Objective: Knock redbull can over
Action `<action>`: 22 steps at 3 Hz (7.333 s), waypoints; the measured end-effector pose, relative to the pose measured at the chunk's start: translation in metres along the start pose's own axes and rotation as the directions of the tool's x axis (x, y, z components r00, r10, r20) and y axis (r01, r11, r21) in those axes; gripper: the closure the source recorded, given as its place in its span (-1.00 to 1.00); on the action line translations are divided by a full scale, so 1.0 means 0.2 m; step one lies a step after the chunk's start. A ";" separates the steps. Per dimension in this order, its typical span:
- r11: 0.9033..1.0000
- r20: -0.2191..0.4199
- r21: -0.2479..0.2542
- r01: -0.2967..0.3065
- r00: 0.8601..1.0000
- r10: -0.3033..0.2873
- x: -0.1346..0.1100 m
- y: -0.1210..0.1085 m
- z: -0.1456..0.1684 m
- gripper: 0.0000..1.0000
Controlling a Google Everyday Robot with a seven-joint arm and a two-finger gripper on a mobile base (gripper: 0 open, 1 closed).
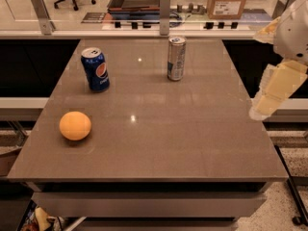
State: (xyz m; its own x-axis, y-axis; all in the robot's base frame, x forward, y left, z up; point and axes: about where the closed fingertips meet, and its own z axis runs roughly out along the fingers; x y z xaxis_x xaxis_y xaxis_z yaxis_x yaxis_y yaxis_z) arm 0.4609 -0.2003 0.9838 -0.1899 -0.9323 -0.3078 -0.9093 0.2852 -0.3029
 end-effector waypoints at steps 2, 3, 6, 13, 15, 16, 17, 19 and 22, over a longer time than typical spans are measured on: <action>0.998 0.286 0.039 -0.058 0.957 0.044 -0.15 -0.20 0.19 -1.00; 0.993 0.411 0.076 -0.090 0.910 0.051 -0.23 -0.35 0.26 -1.00; 0.961 0.585 -0.033 -0.276 0.774 0.242 -0.28 -0.55 0.62 -1.00; 0.948 0.750 -0.151 -0.279 0.593 0.294 -0.59 -0.68 0.95 -1.00; 0.949 0.783 -0.172 -0.266 0.547 0.295 -0.65 -0.71 1.00 -0.66; 0.949 0.783 -0.174 -0.262 0.548 0.295 -0.66 -0.70 1.00 -0.20; 0.950 0.783 -0.177 -0.258 0.547 0.295 -0.68 -0.69 1.01 0.27; 0.951 0.784 -0.182 -0.251 0.547 0.295 -0.70 -0.68 1.02 1.00; 0.967 0.597 -0.118 -0.225 0.762 0.250 -0.66 -0.79 1.00 1.00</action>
Offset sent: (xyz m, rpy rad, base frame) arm 0.0956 0.0368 -0.0099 0.4626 -0.2164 0.0396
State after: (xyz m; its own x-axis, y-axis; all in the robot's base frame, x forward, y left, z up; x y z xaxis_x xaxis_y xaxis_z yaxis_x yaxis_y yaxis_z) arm 0.7030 -0.0786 0.8924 -0.1514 -0.5067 -0.8487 -0.8804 0.4595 -0.1174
